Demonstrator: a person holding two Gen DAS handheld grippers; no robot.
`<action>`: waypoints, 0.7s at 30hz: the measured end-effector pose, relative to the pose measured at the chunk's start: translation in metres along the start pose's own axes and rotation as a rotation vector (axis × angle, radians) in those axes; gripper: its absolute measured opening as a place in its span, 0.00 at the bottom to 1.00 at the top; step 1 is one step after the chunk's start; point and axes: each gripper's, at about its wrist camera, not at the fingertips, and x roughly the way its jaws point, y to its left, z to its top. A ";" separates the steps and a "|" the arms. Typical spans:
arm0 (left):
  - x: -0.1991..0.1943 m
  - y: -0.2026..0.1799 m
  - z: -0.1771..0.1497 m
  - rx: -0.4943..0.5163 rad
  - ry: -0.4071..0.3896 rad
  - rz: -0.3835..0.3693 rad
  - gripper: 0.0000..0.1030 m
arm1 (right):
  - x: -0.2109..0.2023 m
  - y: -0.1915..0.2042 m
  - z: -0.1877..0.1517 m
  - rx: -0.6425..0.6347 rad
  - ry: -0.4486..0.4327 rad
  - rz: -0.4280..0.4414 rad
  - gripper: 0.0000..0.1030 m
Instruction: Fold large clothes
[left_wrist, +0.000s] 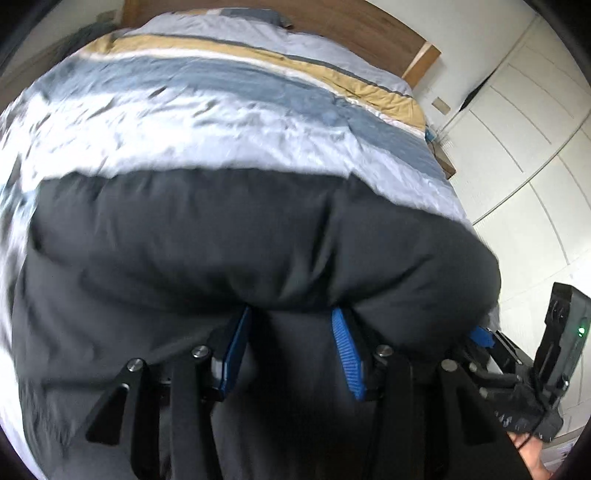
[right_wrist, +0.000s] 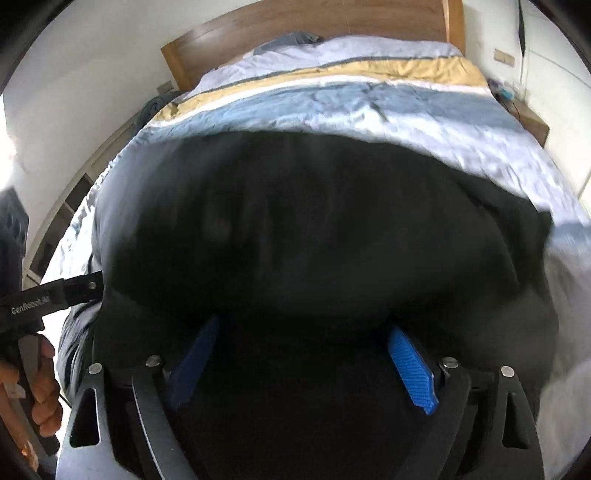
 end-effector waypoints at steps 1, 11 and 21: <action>0.010 -0.002 0.013 0.008 0.002 0.013 0.43 | 0.005 -0.001 0.007 0.001 -0.004 -0.004 0.91; 0.105 0.006 0.105 -0.013 0.055 0.119 0.43 | 0.074 -0.047 0.077 0.097 0.057 -0.064 0.92; 0.123 0.044 0.123 0.008 0.080 0.108 0.46 | 0.096 -0.093 0.092 0.160 0.093 -0.084 0.96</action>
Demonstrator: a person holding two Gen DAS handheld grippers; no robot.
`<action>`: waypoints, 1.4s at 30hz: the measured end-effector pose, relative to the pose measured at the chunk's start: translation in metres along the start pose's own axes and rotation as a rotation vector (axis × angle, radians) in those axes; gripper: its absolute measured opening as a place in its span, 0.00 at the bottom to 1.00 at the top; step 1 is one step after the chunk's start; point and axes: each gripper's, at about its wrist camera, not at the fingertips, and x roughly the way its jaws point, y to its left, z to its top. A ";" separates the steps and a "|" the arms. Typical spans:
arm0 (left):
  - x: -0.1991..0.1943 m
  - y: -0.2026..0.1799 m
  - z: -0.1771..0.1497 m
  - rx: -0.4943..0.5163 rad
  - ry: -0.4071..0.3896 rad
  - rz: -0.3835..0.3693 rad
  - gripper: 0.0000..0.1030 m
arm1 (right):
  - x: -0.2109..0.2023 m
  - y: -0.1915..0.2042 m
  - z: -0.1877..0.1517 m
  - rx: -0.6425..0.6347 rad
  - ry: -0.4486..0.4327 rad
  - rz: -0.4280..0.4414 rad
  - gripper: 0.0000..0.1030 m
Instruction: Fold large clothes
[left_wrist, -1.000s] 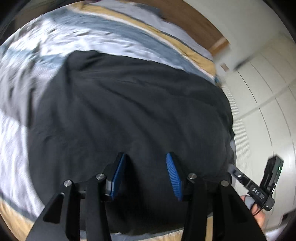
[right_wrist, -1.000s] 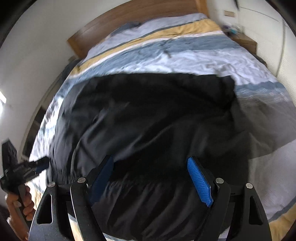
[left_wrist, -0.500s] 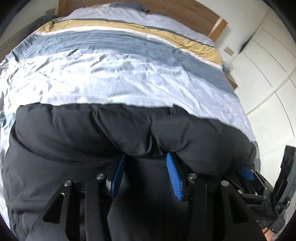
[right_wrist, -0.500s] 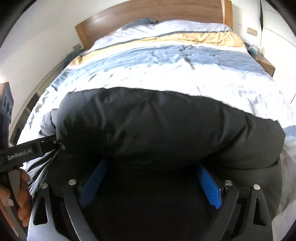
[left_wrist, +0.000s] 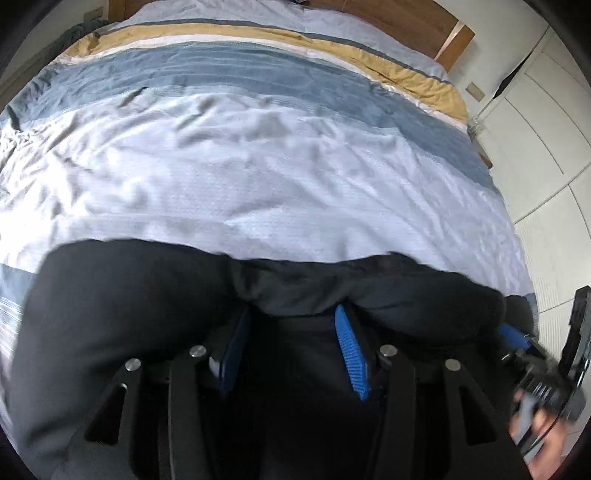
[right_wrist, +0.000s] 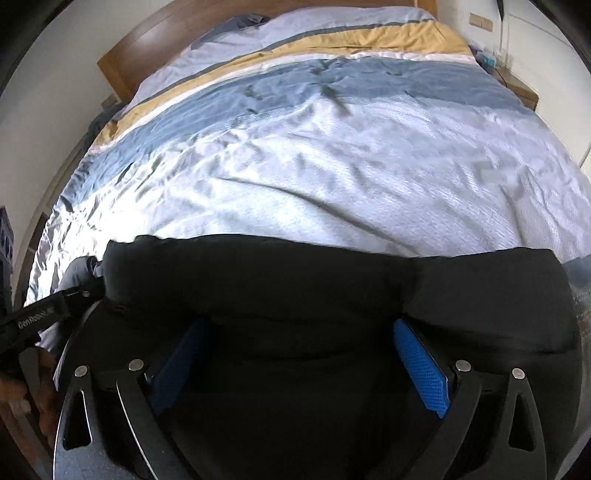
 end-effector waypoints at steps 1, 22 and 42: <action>-0.003 0.011 -0.001 0.001 0.002 0.012 0.46 | -0.001 -0.012 0.000 0.012 0.004 -0.013 0.96; -0.119 0.021 -0.114 0.051 -0.118 -0.004 0.46 | -0.121 0.049 -0.080 -0.106 -0.125 0.005 0.90; -0.106 0.006 -0.156 0.167 -0.174 0.114 0.63 | -0.095 0.043 -0.128 -0.187 -0.104 -0.014 0.99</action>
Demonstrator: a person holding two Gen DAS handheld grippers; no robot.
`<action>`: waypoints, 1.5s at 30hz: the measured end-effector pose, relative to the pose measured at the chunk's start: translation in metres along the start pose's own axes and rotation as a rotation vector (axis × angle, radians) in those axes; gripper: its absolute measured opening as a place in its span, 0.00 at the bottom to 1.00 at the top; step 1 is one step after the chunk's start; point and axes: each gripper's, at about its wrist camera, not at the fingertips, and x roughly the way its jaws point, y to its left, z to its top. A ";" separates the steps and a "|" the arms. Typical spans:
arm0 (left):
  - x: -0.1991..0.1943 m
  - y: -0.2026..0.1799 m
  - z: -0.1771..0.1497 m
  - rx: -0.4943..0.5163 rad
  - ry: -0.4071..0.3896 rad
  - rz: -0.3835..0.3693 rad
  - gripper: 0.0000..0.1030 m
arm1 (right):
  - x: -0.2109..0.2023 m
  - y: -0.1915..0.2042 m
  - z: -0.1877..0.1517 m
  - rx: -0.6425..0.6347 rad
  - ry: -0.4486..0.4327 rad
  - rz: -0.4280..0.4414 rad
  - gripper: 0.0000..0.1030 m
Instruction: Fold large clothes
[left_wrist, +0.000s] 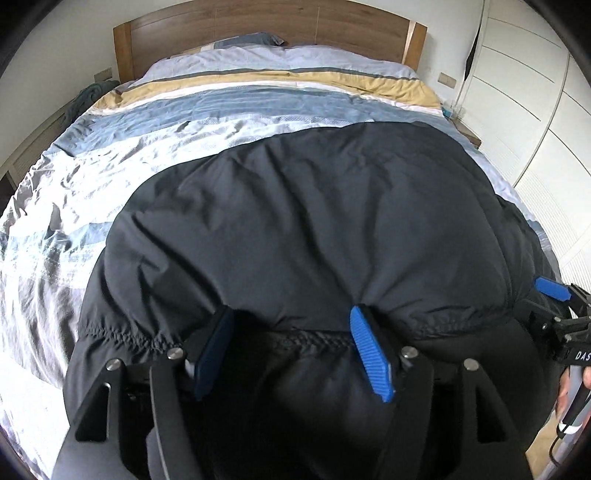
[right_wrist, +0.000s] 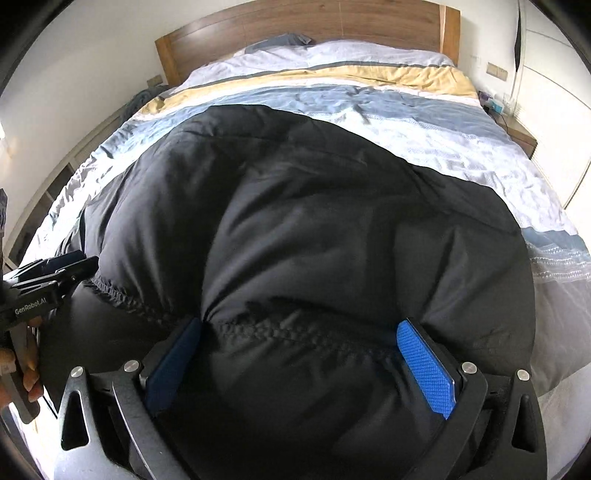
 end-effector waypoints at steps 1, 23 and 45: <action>0.000 0.000 0.000 -0.001 0.000 0.001 0.63 | -0.001 -0.004 -0.001 0.005 0.001 -0.005 0.99; -0.038 0.008 -0.016 -0.019 -0.019 0.034 0.63 | -0.045 -0.024 -0.019 0.063 -0.025 -0.072 1.00; -0.036 0.010 -0.045 0.014 -0.025 0.074 0.65 | -0.031 -0.015 -0.049 0.015 0.020 -0.057 0.99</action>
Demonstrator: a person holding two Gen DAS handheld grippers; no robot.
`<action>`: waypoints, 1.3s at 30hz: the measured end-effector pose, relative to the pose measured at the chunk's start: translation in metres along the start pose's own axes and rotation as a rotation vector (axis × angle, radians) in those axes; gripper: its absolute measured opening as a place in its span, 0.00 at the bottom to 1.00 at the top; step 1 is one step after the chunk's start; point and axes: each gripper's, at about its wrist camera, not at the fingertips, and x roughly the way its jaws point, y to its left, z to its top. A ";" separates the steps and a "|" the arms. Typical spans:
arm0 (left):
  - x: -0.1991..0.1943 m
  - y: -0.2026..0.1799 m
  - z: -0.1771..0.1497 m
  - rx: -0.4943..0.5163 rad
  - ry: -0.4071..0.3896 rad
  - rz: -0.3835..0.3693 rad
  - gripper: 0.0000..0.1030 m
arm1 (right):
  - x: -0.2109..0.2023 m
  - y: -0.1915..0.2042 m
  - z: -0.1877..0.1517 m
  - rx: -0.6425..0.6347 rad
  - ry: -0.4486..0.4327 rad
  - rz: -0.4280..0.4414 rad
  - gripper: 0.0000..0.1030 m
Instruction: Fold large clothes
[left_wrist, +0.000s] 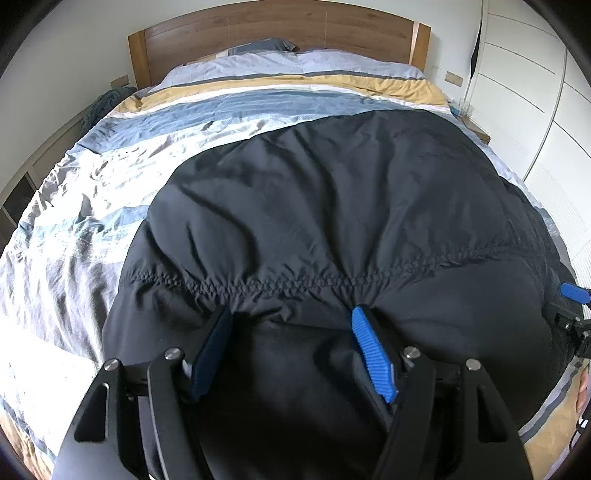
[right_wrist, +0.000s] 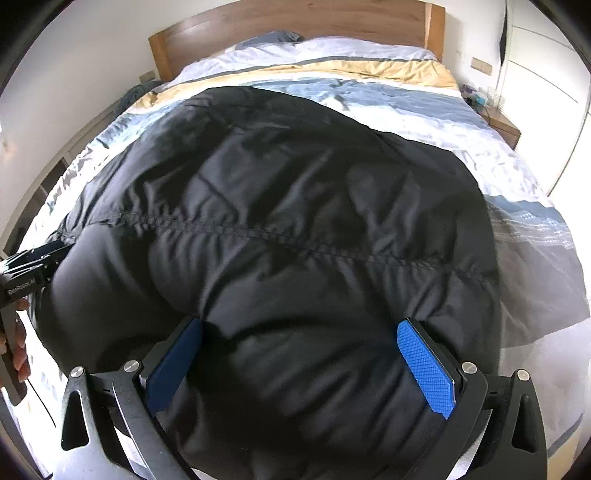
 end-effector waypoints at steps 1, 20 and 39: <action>0.000 0.000 -0.001 0.002 0.000 0.000 0.65 | 0.001 -0.003 0.000 0.004 0.003 -0.005 0.99; 0.003 -0.003 -0.010 0.050 -0.010 0.012 0.68 | 0.008 -0.084 -0.017 0.181 0.041 -0.072 0.99; -0.013 -0.007 -0.008 0.068 0.028 0.059 0.68 | -0.021 -0.120 -0.038 0.219 0.071 -0.137 0.99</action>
